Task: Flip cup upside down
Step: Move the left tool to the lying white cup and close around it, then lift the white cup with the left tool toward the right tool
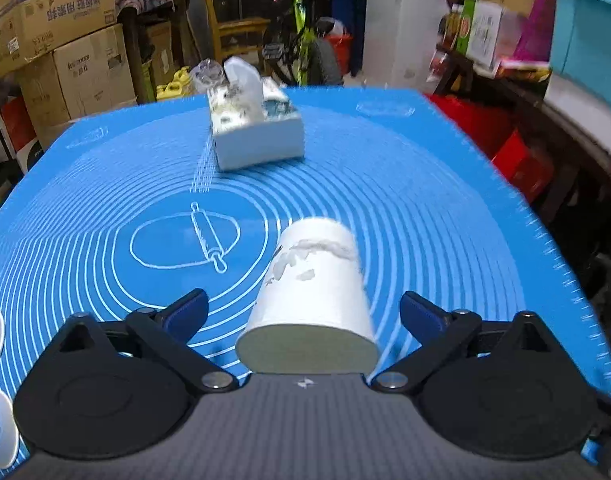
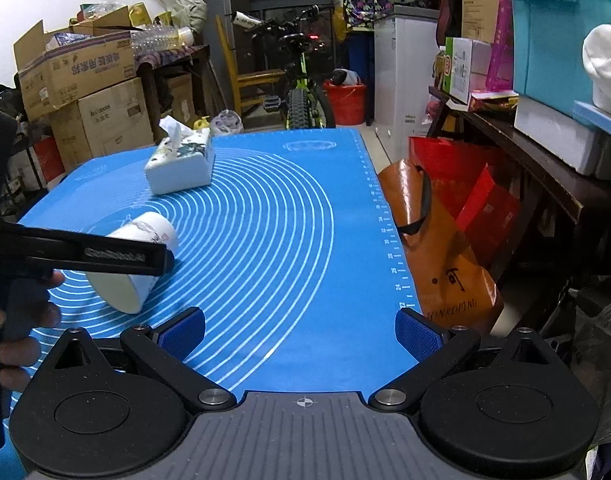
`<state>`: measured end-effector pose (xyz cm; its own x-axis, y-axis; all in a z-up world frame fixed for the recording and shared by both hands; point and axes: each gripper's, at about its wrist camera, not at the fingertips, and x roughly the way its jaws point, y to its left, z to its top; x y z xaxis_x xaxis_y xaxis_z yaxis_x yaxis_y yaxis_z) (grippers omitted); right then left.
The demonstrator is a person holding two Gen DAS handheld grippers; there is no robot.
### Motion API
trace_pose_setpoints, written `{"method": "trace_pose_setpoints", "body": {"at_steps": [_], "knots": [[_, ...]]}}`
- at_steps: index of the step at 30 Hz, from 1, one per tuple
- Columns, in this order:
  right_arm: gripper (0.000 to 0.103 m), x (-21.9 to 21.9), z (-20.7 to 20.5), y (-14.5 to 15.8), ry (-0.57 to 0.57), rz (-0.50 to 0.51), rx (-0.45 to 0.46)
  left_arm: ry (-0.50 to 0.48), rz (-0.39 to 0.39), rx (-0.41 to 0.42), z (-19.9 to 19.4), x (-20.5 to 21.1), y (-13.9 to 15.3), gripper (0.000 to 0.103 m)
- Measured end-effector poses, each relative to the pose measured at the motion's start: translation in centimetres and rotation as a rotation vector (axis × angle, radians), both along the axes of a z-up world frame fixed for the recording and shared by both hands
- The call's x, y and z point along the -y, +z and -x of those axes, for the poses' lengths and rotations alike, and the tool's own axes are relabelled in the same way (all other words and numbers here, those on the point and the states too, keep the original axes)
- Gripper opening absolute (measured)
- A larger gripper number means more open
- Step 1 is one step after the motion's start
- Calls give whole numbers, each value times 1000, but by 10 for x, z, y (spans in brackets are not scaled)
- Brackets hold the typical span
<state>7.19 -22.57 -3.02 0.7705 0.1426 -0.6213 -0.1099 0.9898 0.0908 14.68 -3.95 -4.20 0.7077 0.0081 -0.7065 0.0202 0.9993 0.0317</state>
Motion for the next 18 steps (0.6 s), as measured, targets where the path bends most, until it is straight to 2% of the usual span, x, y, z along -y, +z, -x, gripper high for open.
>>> {"method": "trace_pose_setpoints", "body": {"at_steps": [2, 4, 10, 18], "knots": [[101, 1, -2, -3, -3, -3, -7, -7, 3, -36, -5, -1, -7, 75], [101, 1, -4, -5, -6, -5, -11, -12, 22, -54, -5, -4, -10, 67], [101, 1, -2, -4, -2, -11, -4, -47, 0, -11, 16, -4, 6, 63], [101, 0, 13, 4, 11, -20, 6, -62, 11, -14, 65, -4, 20, 63]]}}
